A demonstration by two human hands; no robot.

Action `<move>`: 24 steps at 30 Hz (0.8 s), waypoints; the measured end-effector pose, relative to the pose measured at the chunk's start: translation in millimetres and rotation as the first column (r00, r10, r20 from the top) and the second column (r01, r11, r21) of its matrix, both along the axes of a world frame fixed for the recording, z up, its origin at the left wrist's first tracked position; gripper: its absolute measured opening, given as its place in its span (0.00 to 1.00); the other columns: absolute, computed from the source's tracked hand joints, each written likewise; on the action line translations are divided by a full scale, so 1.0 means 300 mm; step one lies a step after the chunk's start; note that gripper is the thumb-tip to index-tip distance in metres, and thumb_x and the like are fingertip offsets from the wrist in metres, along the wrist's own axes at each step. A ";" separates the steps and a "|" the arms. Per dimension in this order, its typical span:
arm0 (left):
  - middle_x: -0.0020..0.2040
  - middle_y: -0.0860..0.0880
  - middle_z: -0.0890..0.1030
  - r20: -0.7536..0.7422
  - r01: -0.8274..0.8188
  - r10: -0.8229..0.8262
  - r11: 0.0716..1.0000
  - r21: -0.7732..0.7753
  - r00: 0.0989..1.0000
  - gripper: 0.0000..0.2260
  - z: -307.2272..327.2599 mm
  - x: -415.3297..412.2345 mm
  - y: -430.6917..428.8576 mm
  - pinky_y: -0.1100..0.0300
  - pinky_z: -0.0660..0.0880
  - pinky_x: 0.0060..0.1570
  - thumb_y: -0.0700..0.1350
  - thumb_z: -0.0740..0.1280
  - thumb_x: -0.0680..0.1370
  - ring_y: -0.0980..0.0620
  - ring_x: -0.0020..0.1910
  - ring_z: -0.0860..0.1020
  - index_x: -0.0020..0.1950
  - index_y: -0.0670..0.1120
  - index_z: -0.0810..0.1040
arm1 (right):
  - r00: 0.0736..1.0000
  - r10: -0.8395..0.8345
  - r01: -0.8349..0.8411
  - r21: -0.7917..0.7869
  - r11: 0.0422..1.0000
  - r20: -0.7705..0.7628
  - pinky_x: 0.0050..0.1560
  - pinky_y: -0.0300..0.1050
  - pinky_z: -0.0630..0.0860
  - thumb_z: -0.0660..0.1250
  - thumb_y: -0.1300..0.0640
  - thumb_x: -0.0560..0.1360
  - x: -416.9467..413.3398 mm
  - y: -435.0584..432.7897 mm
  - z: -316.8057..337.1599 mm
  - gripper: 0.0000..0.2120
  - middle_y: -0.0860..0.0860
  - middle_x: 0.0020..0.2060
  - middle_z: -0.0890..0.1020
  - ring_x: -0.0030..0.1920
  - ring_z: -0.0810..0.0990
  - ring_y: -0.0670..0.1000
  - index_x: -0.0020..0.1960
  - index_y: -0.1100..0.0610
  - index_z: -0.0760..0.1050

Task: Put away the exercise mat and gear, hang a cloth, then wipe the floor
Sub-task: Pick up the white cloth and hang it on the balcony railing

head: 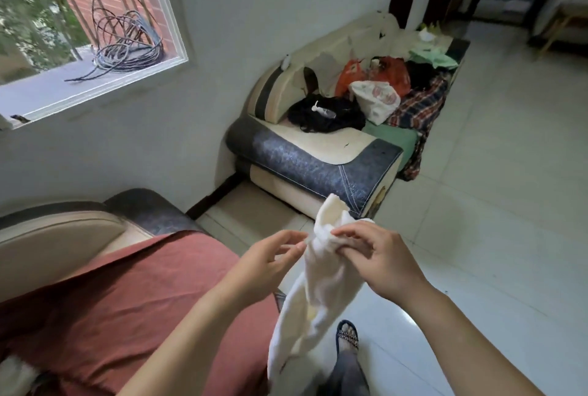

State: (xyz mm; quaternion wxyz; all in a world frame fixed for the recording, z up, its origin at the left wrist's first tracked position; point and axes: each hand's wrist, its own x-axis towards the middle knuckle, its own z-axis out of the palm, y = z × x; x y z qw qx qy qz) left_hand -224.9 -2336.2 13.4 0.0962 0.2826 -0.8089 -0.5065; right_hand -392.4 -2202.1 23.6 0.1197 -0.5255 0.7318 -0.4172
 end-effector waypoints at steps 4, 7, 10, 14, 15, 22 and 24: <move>0.55 0.60 0.80 0.003 -0.067 0.067 0.998 0.005 0.998 0.11 -0.027 -0.233 -0.194 0.57 0.73 0.60 0.54 0.61 0.79 0.63 0.56 0.76 0.59 0.56 0.76 | 0.998 0.055 -0.055 0.002 0.998 0.023 0.48 0.25 0.68 0.71 0.65 0.69 -0.245 -0.211 -0.021 0.14 0.36 0.42 0.79 0.46 0.77 0.37 0.48 0.48 0.81; 0.55 0.58 0.81 -0.073 -0.132 0.140 0.986 0.097 0.987 0.14 -0.001 -0.438 -0.329 0.58 0.72 0.59 0.57 0.60 0.77 0.60 0.56 0.77 0.58 0.55 0.77 | 0.992 0.129 -0.129 0.031 0.991 0.011 0.50 0.26 0.67 0.69 0.63 0.69 -0.425 -0.366 0.006 0.14 0.33 0.42 0.77 0.48 0.76 0.36 0.49 0.47 0.80; 0.54 0.54 0.82 -0.114 -0.134 0.158 0.972 0.191 0.981 0.12 0.031 -0.642 -0.432 0.64 0.71 0.51 0.53 0.60 0.79 0.57 0.54 0.79 0.59 0.53 0.77 | 0.985 0.169 -0.170 0.047 0.984 0.013 0.50 0.25 0.66 0.68 0.62 0.70 -0.593 -0.489 0.034 0.13 0.34 0.44 0.77 0.49 0.75 0.36 0.50 0.47 0.79; 0.51 0.49 0.83 -0.208 -0.186 0.240 0.951 0.247 0.948 0.10 0.065 -0.816 -0.530 0.67 0.73 0.45 0.44 0.65 0.78 0.55 0.49 0.80 0.58 0.48 0.77 | 0.987 0.159 -0.160 0.039 0.986 0.025 0.51 0.29 0.70 0.67 0.63 0.70 -0.778 -0.643 0.064 0.15 0.36 0.46 0.78 0.50 0.76 0.40 0.51 0.46 0.79; 0.50 0.47 0.83 -0.223 -0.215 0.273 0.943 0.254 0.936 0.10 0.069 -0.836 -0.552 0.66 0.74 0.45 0.42 0.66 0.77 0.54 0.48 0.80 0.58 0.47 0.77 | 0.986 0.164 -0.165 0.043 0.985 0.022 0.51 0.30 0.70 0.67 0.65 0.70 -0.806 -0.678 0.071 0.15 0.36 0.46 0.78 0.50 0.76 0.39 0.51 0.47 0.79; 0.49 0.46 0.82 -0.262 -0.367 0.419 0.902 0.226 0.869 0.10 0.092 -0.870 -0.788 0.57 0.79 0.49 0.40 0.69 0.75 0.47 0.47 0.82 0.56 0.48 0.78 | 0.954 0.300 -0.301 0.054 0.952 0.022 0.49 0.27 0.70 0.66 0.66 0.71 -0.885 -1.003 0.097 0.13 0.41 0.46 0.80 0.49 0.76 0.38 0.50 0.51 0.80; 0.49 0.47 0.83 -0.265 -0.415 0.463 0.883 0.218 0.846 0.10 0.103 -0.863 -0.878 0.62 0.78 0.47 0.39 0.69 0.75 0.50 0.47 0.82 0.56 0.48 0.78 | 0.939 0.341 -0.343 0.052 0.938 0.034 0.48 0.26 0.68 0.66 0.66 0.71 -0.880 -1.123 0.100 0.12 0.41 0.46 0.80 0.49 0.76 0.37 0.49 0.52 0.80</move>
